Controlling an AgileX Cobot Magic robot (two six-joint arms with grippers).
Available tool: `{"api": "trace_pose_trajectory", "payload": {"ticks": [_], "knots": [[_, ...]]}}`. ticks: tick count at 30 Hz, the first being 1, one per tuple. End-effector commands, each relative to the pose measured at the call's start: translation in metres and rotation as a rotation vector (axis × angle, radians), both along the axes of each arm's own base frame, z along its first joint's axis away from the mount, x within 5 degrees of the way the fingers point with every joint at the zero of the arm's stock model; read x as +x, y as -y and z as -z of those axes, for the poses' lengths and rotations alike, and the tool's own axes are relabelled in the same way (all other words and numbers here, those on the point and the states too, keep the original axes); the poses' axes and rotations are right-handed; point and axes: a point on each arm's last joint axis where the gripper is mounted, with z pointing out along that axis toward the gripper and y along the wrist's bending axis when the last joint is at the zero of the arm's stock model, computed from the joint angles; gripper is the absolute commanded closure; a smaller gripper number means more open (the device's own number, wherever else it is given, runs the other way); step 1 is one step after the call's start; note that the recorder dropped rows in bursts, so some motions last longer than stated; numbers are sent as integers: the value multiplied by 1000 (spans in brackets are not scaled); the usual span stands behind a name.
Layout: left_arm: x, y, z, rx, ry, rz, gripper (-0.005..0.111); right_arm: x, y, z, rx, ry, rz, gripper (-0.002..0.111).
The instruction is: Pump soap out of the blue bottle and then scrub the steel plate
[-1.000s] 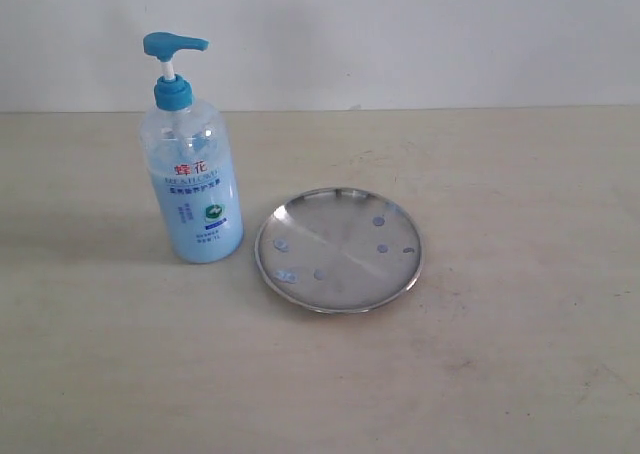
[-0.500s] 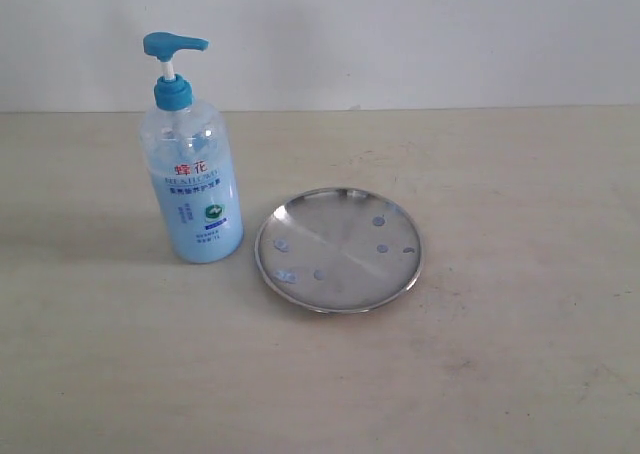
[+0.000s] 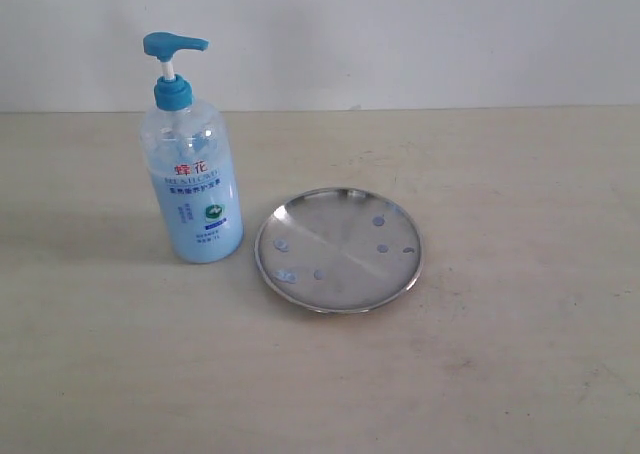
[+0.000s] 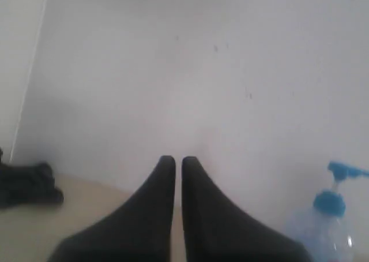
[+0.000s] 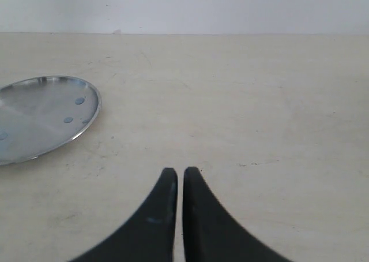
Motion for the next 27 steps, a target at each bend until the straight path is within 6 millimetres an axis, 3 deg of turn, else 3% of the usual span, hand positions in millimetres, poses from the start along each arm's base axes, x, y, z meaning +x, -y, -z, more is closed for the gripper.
{"api": "trace_pose_trajectory", "payload": {"ticks": [1,4,11,14,16,19,22,27], "knots": [[2,15,34,-4,-365,167,103,0,0,-1,-12,9,1,109],[-4,23,52,-4,-579,260,103,0,0,-1,-12,9,1,109],[-4,23,50,6,-571,257,103,0,0,-1,-12,9,1,109],[1,13,35,282,-403,141,103,0,0,-1,-12,9,1,109],[2,10,28,367,-347,88,103,0,0,-1,-12,9,1,109],[2,10,32,381,-390,101,103,0,0,-1,-12,9,1,109],[-2,13,48,395,-548,163,103,0,0,-1,-8,9,1,109],[-2,13,50,430,-566,166,103,0,0,-1,-8,9,1,109]]}}
